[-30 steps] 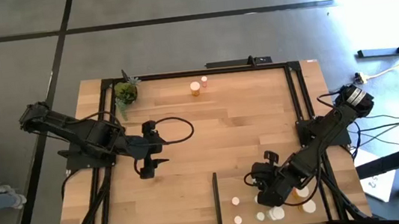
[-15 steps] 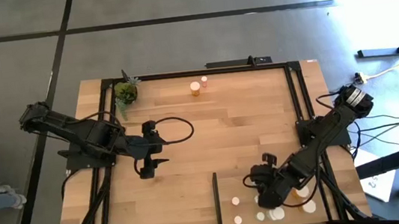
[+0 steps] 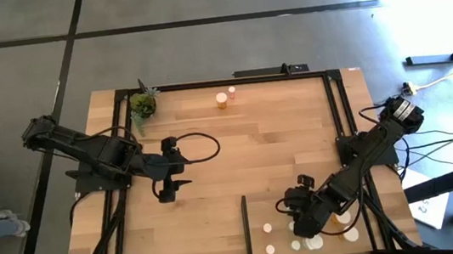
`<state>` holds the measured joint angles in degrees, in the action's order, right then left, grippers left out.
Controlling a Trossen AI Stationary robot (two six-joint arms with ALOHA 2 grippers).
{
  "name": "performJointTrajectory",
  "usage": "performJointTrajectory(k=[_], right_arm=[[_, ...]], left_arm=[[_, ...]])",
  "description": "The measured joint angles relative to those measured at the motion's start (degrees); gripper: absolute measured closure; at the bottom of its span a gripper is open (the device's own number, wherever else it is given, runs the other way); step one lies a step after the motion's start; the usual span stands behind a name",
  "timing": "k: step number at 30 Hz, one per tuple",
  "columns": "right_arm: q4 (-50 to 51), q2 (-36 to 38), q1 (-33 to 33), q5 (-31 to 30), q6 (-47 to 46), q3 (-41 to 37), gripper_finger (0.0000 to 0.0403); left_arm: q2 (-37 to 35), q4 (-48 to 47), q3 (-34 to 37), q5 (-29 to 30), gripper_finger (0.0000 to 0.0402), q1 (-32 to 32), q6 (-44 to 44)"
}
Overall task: Pick and place medicine bottles onto shelf by color
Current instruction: Put the orange pill bottle on the shelf aligned with the other orange pill bottles
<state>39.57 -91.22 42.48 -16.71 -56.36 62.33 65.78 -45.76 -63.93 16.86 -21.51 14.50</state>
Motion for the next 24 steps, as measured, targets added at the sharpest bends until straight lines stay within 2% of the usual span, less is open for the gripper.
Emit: performJointTrajectory(k=[18,24], right_arm=[[2.67,0.15,-0.10,-0.32,2.27,3.77,0.0205],[3.88,0.15,-0.70,-6.15,4.65,6.21,0.0205]], left_arm=[[0.00,-0.02,0.01,0.00,0.0148,-0.01,0.03],[0.01,-0.02,-0.01,1.60,0.0148,0.01,1.32]])
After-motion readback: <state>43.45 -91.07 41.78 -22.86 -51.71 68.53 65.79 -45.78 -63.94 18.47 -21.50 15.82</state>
